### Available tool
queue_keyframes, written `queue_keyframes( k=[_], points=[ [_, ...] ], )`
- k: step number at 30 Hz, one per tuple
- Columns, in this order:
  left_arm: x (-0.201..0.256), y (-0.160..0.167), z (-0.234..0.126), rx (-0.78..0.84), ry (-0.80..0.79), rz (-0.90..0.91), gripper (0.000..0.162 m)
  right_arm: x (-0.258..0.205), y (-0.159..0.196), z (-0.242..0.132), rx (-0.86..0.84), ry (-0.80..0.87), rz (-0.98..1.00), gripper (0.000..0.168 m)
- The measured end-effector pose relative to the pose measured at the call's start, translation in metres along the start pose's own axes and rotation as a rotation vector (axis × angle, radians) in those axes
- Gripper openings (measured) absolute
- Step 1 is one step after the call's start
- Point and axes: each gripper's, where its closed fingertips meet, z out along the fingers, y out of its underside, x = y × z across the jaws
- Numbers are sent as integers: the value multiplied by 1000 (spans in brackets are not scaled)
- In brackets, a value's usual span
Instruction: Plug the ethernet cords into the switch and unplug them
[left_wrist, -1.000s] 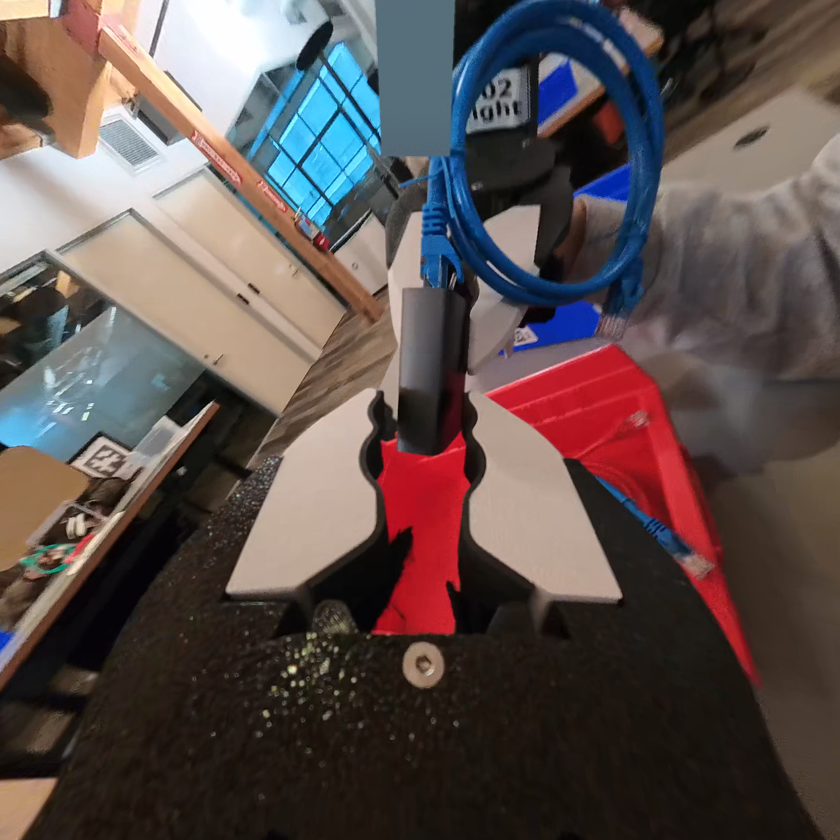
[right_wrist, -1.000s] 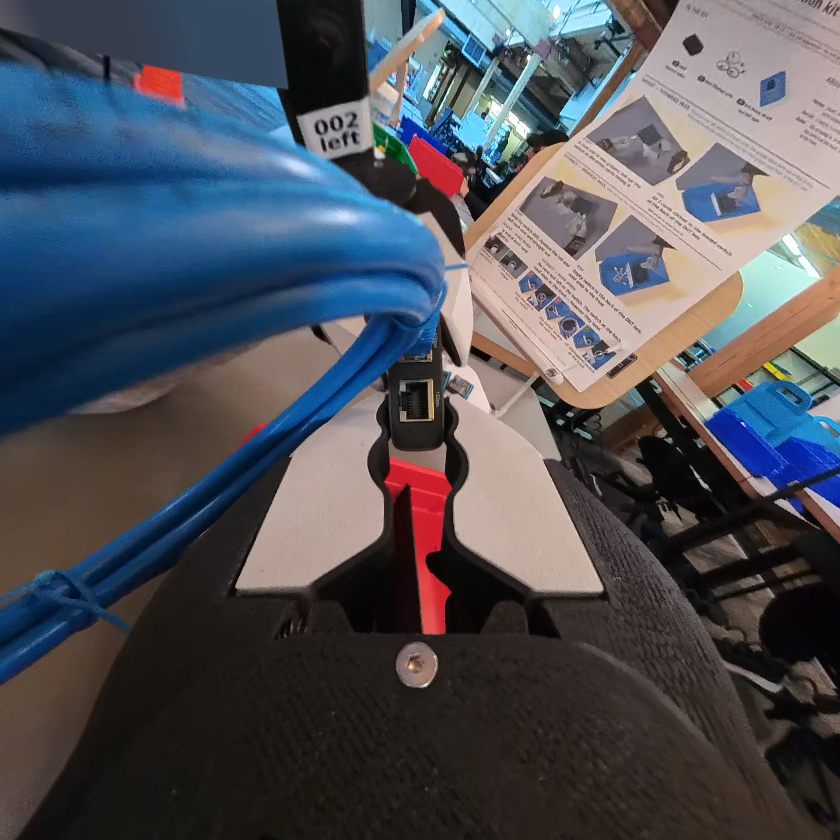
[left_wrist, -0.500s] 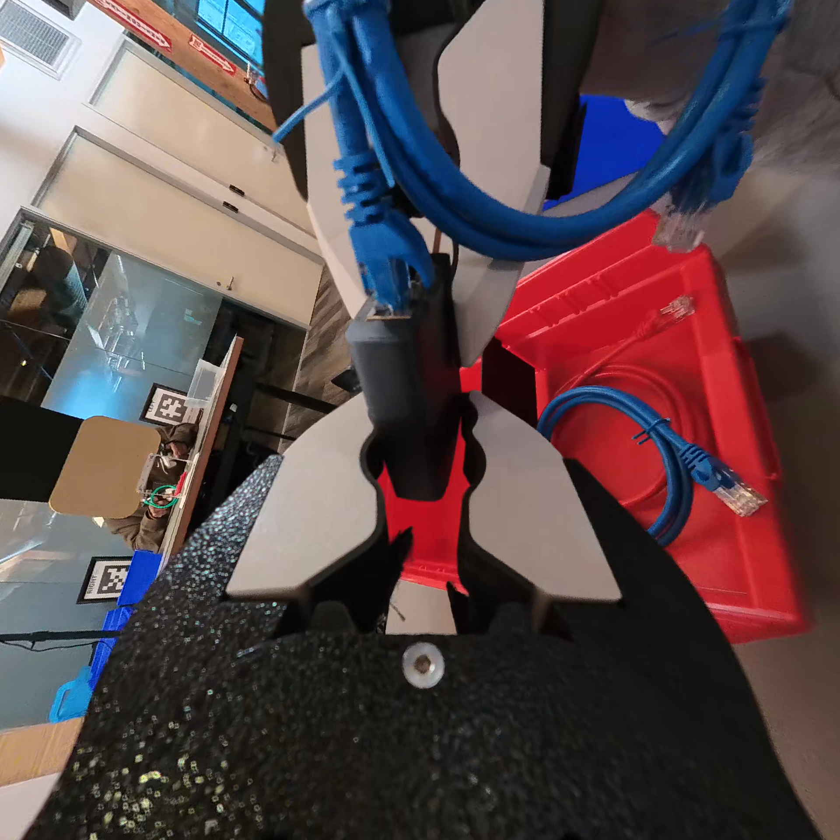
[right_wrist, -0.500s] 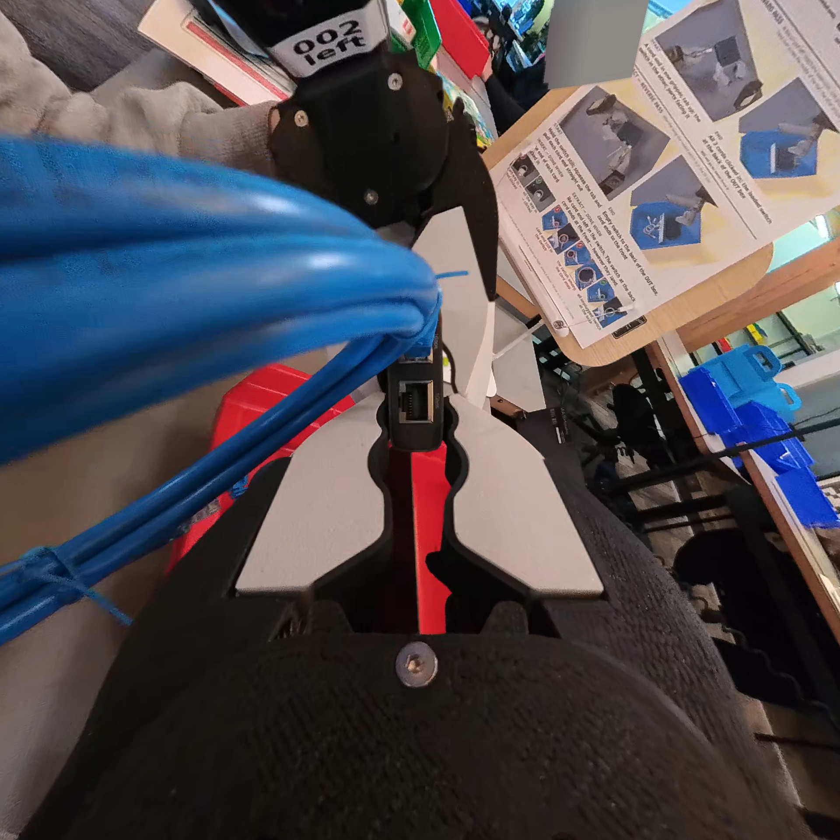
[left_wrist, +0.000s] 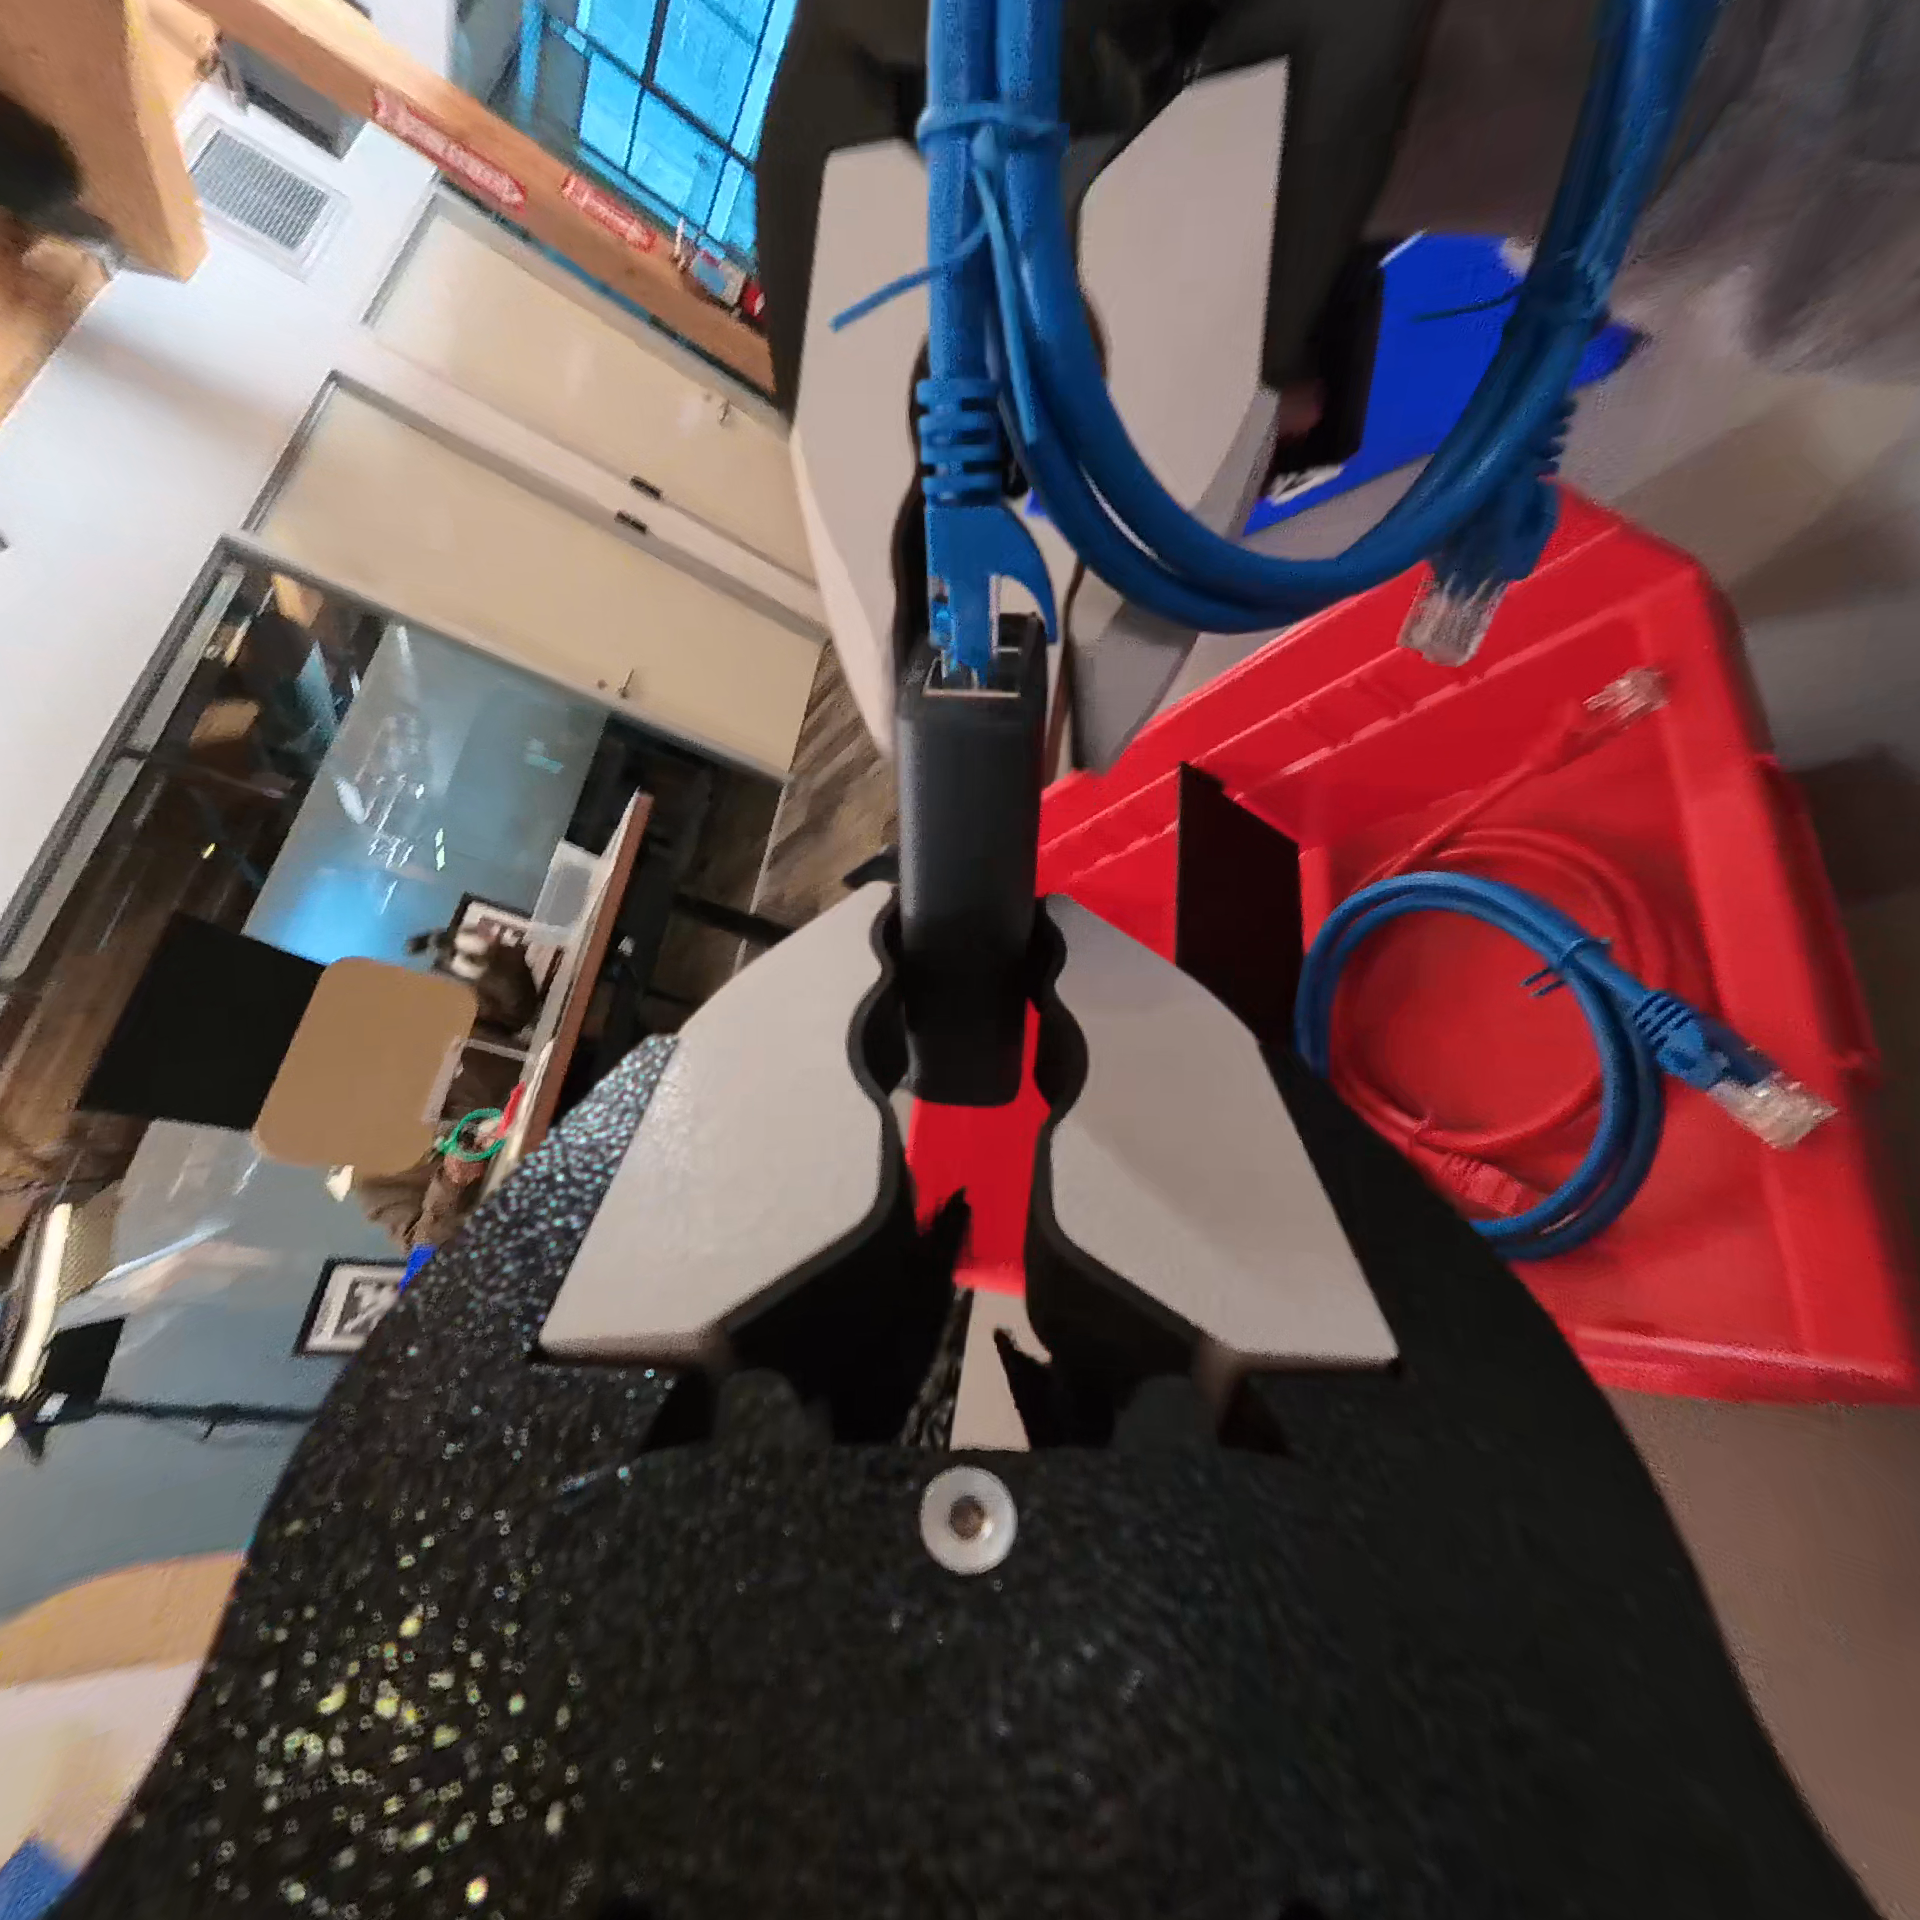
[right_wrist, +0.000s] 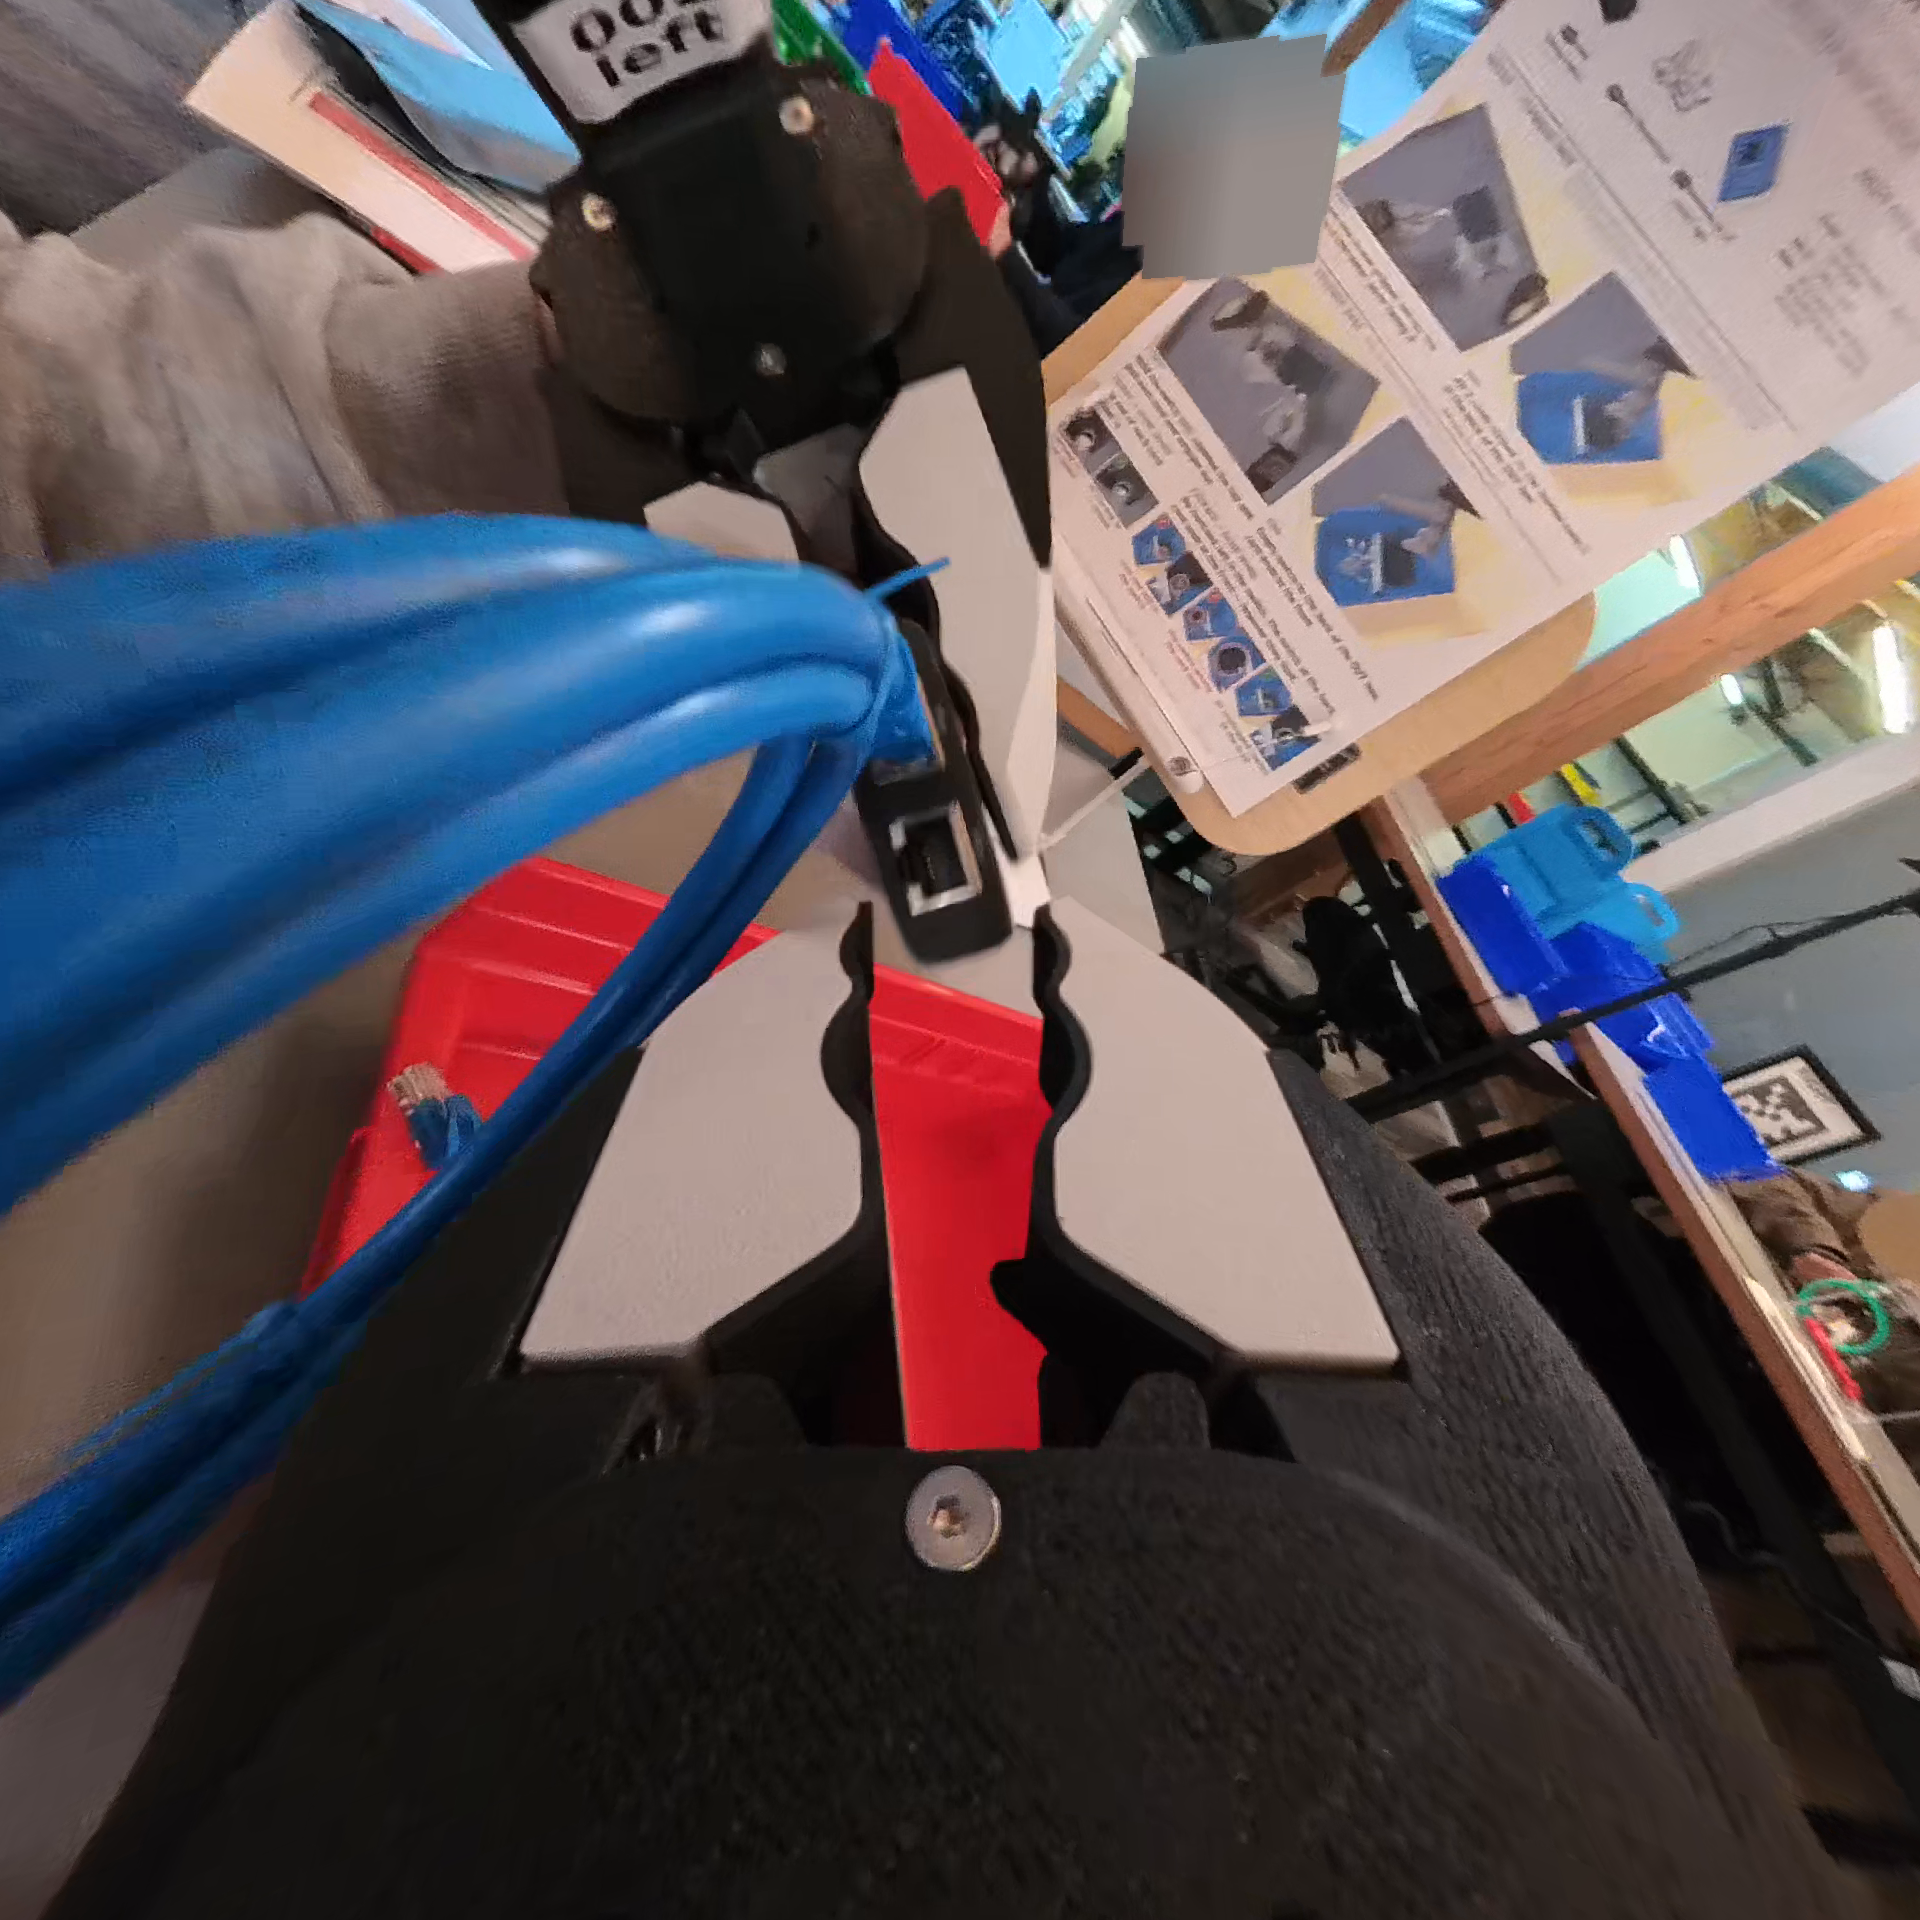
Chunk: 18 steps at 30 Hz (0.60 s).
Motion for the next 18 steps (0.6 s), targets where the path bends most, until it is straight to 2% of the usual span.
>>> queue_keyframes(
  k=[3, 5, 8, 11, 14, 16, 18],
  points=[
    [-14, 20, -11, -56, -65, -31, 21, 2, 17, -9, -44, -24, 74, 34],
    [-26, 36, -22, -86, -125, -51, 21, -7, 30, -10, -53, -99, 161, 30],
    [-37, 56, -37, -91, -177, -119, 21, -41, 46, -4, -77, -335, 284, 27],
    [-45, 65, -51, -71, -220, -156, 21, -73, 60, 8, -178, -507, 338, 25],
    [-50, 61, -63, -32, -254, -141, 21, -118, 73, 18, -287, -703, 276, 26],
    [-53, 55, -68, -4, -271, -127, 21, -130, 93, 25, -426, -734, 202, 31],
    [-54, 50, -70, 14, -278, -114, 21, -134, 100, 30, -473, -764, 155, 31]
  ],
)
